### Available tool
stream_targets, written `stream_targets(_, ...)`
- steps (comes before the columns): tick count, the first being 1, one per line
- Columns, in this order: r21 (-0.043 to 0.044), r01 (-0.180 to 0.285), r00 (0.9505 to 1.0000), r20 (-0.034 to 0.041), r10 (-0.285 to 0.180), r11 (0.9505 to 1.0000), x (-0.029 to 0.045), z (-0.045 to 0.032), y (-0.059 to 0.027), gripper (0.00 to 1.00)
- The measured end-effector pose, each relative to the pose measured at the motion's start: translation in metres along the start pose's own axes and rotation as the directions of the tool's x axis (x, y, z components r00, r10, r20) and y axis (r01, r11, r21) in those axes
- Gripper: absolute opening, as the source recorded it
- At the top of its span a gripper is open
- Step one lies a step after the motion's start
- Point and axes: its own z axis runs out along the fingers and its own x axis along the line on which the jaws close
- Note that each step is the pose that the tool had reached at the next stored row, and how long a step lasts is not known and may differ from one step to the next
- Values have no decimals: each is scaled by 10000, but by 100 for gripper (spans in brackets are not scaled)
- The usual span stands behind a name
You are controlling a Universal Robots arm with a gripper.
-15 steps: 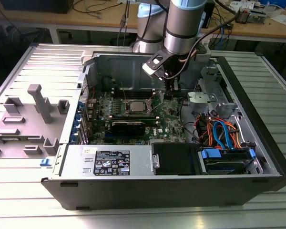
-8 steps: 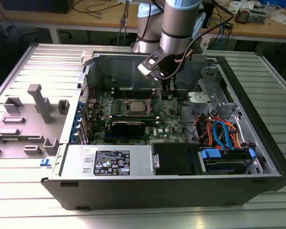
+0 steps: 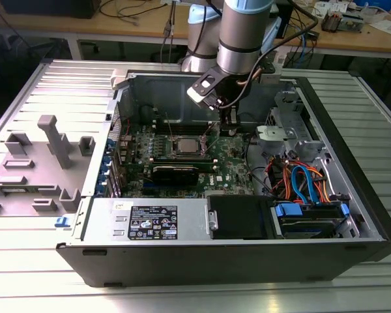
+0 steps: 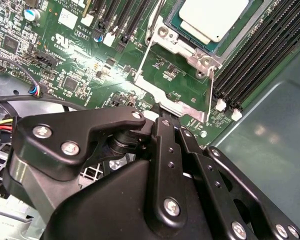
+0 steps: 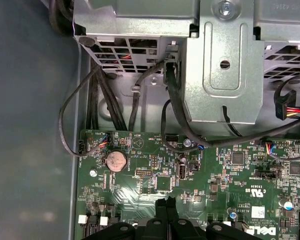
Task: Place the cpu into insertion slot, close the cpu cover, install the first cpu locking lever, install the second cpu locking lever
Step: 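Close the cpu cover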
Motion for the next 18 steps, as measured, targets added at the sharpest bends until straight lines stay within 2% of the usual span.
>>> stream_targets(8, 0, 4, 10000, -1, -4, 10000, 3, 0, -57, 11)
stream_targets(18, 0, 4, 10000, 0, -4, 10000, 8, 4, -185, 11)
